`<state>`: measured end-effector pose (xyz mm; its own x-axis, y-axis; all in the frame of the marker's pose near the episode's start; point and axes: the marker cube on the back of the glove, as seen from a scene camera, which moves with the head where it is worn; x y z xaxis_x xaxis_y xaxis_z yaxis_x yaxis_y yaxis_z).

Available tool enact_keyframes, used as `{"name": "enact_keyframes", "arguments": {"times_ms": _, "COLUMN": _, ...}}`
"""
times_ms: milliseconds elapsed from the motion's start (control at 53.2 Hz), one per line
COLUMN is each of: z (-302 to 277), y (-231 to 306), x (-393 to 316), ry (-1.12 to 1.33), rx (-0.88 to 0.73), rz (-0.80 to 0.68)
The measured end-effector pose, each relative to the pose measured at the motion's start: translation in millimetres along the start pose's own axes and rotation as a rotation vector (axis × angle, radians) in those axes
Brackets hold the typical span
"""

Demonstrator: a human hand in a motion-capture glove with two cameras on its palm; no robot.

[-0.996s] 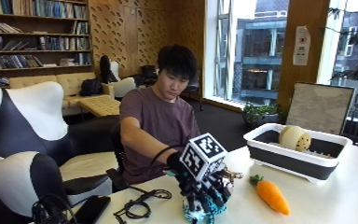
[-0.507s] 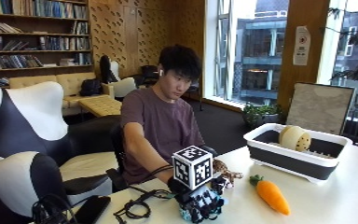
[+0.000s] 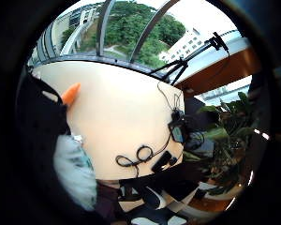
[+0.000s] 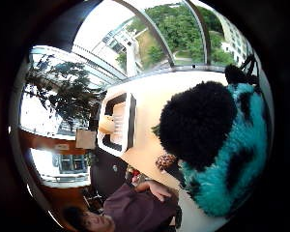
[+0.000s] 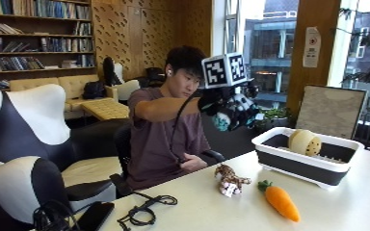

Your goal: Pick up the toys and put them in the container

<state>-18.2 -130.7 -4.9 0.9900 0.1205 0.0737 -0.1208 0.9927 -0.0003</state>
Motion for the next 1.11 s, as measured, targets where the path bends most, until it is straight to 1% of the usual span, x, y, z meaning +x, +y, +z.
{"name": "enact_keyframes", "arguments": {"times_ms": 94, "z": -23, "y": -14, "x": -57, "ry": 0.025, "rx": 0.031, "rz": -0.068}}
{"name": "enact_keyframes", "arguments": {"times_ms": 207, "z": -22, "y": -35, "x": -137, "ry": 0.019, "rx": 0.032, "rz": -0.161}}
{"name": "enact_keyframes", "arguments": {"times_ms": 282, "z": -8, "y": -49, "x": -193, "ry": 0.004, "rx": 0.014, "rz": -0.225}}
{"name": "enact_keyframes", "arguments": {"times_ms": 376, "z": 12, "y": -65, "x": -249, "ry": 0.009, "rx": -0.008, "rz": -0.257}}
{"name": "enact_keyframes", "arguments": {"times_ms": 451, "z": 36, "y": -77, "x": -288, "ry": 0.1, "rx": -0.002, "rz": -0.372}}
{"name": "enact_keyframes", "arguments": {"times_ms": 526, "z": 61, "y": -89, "x": -327, "ry": 0.154, "rx": -0.003, "rz": -0.363}}
{"name": "enact_keyframes", "arguments": {"times_ms": 564, "z": 70, "y": -95, "x": -335, "ry": 0.18, "rx": 0.002, "rz": -0.353}}
{"name": "enact_keyframes", "arguments": {"times_ms": 620, "z": 81, "y": -98, "x": -350, "ry": 0.159, "rx": 0.007, "rz": -0.353}}
{"name": "enact_keyframes", "arguments": {"times_ms": 695, "z": 95, "y": -103, "x": -361, "ry": 0.197, "rx": 0.027, "rz": -0.282}}
{"name": "enact_keyframes", "arguments": {"times_ms": 733, "z": 101, "y": -102, "x": -367, "ry": 0.181, "rx": -0.018, "rz": -0.267}}
{"name": "enact_keyframes", "arguments": {"times_ms": 808, "z": 114, "y": -98, "x": -374, "ry": 0.157, "rx": -0.174, "rz": -0.222}}
{"name": "enact_keyframes", "arguments": {"times_ms": 864, "z": 119, "y": -98, "x": -363, "ry": 0.215, "rx": -0.228, "rz": -0.2}}
{"name": "enact_keyframes", "arguments": {"times_ms": 883, "z": 119, "y": -98, "x": -360, "ry": 0.221, "rx": -0.233, "rz": -0.207}}
{"name": "enact_keyframes", "arguments": {"times_ms": 939, "z": 110, "y": -91, "x": -362, "ry": 0.096, "rx": -0.25, "rz": -0.315}}
{"name": "enact_keyframes", "arguments": {"times_ms": 958, "z": 107, "y": -91, "x": -360, "ry": 0.08, "rx": -0.249, "rz": -0.328}}
{"name": "enact_keyframes", "arguments": {"times_ms": 1052, "z": 94, "y": -96, "x": -337, "ry": 0.186, "rx": -0.217, "rz": -0.256}}
{"name": "enact_keyframes", "arguments": {"times_ms": 1109, "z": 83, "y": -94, "x": -330, "ry": 0.148, "rx": -0.216, "rz": -0.271}}
